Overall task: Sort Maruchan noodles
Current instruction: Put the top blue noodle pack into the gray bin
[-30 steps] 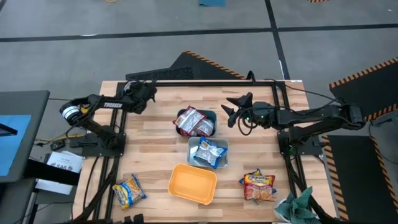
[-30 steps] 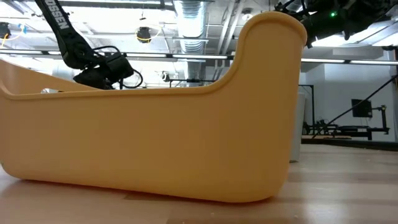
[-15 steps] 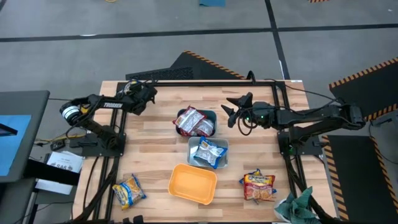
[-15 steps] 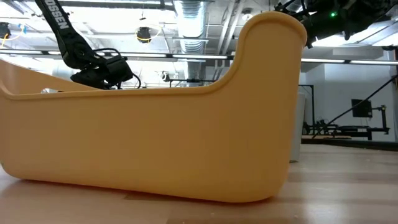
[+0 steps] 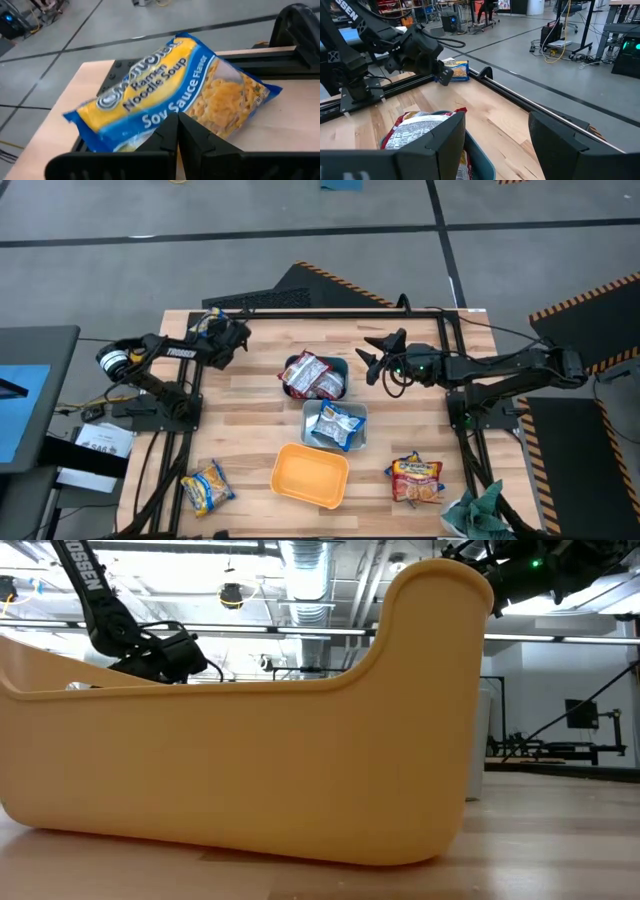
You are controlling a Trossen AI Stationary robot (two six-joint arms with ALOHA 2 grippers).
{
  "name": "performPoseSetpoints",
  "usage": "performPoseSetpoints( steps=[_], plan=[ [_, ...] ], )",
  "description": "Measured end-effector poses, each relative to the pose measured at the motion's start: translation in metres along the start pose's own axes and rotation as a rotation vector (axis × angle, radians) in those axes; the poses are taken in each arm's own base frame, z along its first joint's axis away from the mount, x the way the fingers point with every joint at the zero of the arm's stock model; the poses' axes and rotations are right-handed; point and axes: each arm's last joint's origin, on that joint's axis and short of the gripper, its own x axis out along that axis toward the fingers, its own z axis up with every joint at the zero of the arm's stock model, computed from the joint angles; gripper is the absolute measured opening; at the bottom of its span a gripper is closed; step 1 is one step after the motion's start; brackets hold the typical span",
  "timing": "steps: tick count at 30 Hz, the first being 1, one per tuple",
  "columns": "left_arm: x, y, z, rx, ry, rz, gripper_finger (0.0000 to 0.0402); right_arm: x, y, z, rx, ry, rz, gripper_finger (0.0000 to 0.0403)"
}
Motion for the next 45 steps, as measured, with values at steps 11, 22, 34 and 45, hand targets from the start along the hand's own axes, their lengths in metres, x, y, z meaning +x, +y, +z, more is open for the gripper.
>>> performPoseSetpoints(
  steps=[11,22,34,45],
  plan=[
    [-0.002,0.011,-0.029,0.041,0.078,-0.052,0.0,0.0,0.0,0.0,-0.001,0.002,0.0,0.024],
    [-0.038,-0.005,-0.052,0.185,0.162,-0.357,0.0,0.0,0.0,0.0,-0.001,0.002,0.0,0.024],
    [-0.11,-0.019,-0.085,0.351,0.207,-0.775,0.0,0.0,0.0,-0.001,-0.003,0.006,-0.001,0.024],
    [-0.159,0.033,-0.097,0.469,0.385,-0.944,0.0,0.0,0.001,-0.002,-0.008,0.013,0.002,0.024]
  ],
)
